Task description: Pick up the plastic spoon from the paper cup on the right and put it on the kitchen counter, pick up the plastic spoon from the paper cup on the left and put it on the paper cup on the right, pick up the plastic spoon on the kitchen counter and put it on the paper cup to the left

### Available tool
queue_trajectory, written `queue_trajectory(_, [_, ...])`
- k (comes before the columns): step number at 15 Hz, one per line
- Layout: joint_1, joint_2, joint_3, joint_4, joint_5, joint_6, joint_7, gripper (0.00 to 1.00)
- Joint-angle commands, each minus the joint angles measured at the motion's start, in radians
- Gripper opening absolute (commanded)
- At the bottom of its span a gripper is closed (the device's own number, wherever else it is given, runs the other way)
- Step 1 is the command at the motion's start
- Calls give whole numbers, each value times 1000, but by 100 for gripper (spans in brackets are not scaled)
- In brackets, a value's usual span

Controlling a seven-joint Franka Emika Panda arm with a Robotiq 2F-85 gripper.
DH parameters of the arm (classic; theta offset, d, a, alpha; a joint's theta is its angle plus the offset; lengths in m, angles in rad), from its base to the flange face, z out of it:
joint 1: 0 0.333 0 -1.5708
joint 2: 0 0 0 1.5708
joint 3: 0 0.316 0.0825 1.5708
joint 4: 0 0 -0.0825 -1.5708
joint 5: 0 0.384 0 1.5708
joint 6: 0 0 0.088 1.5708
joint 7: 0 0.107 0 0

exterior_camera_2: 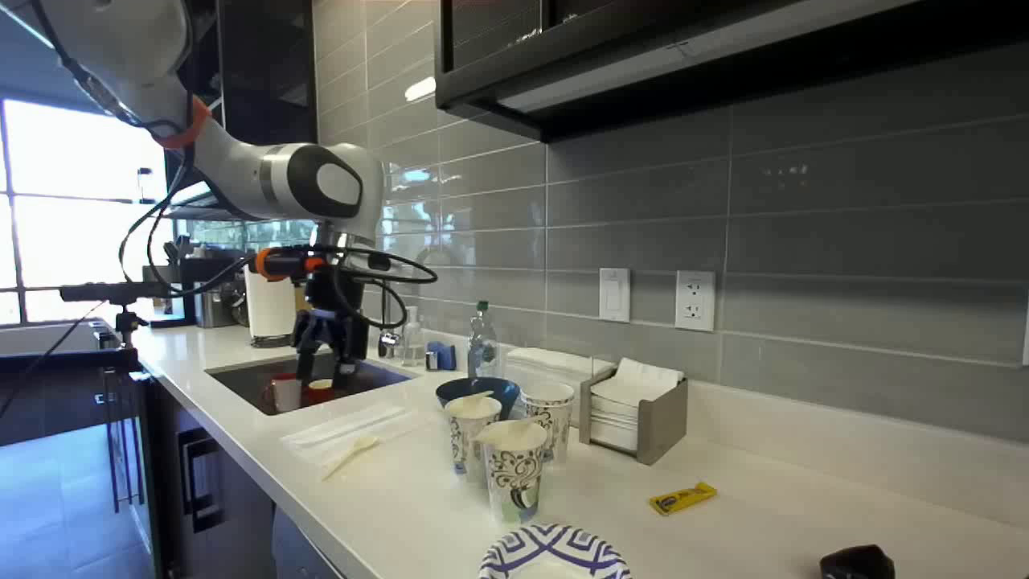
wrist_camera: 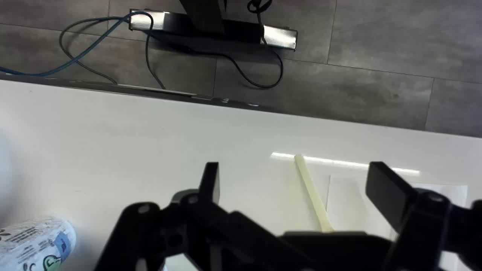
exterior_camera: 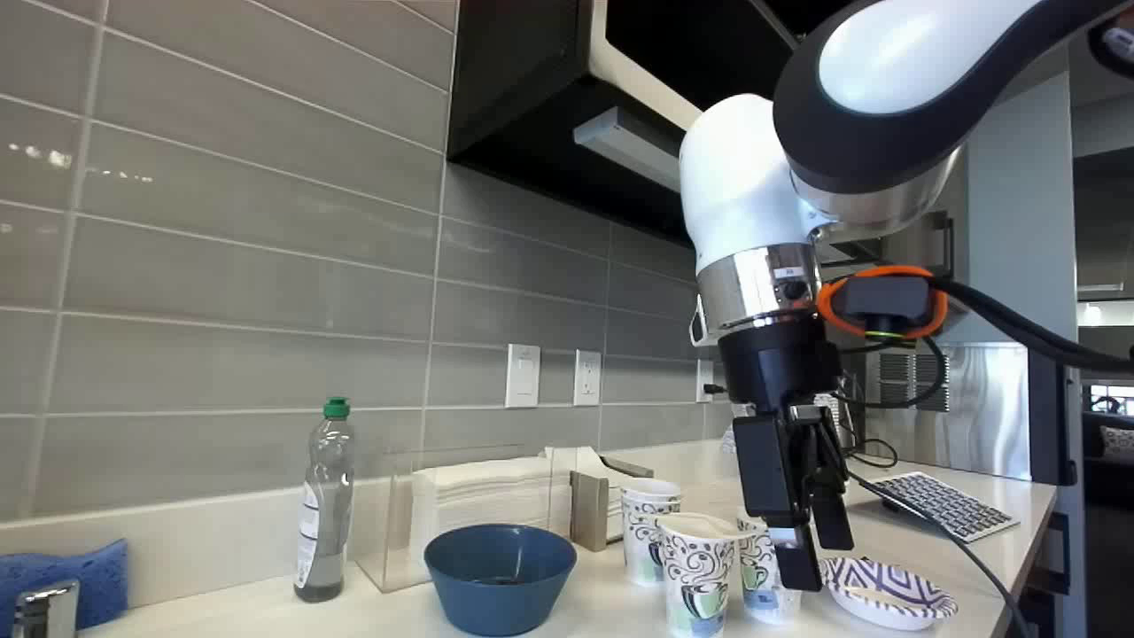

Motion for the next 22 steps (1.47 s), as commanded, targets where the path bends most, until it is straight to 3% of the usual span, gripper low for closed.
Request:
queue_trajectory(1, [8,1,-8,2,-2,-3,2,100])
queue_trajectory(7, [8,1,-8,2,-2,-3,2,100])
queue_trajectory(11, [-57,-116,-31,-70,-134,56,130,100])
queue_trajectory(16, [-132,-213,-89,-136,-261,200,99,100])
queue_trajectory(18, [-193,-219,-99,-141,-305,232,176,100])
queue_trajectory(19, [-153,-187,-91,-107,-258,183,124,100])
queue_trajectory(22, [-194,-197,-105,-121,-278,210,138,100])
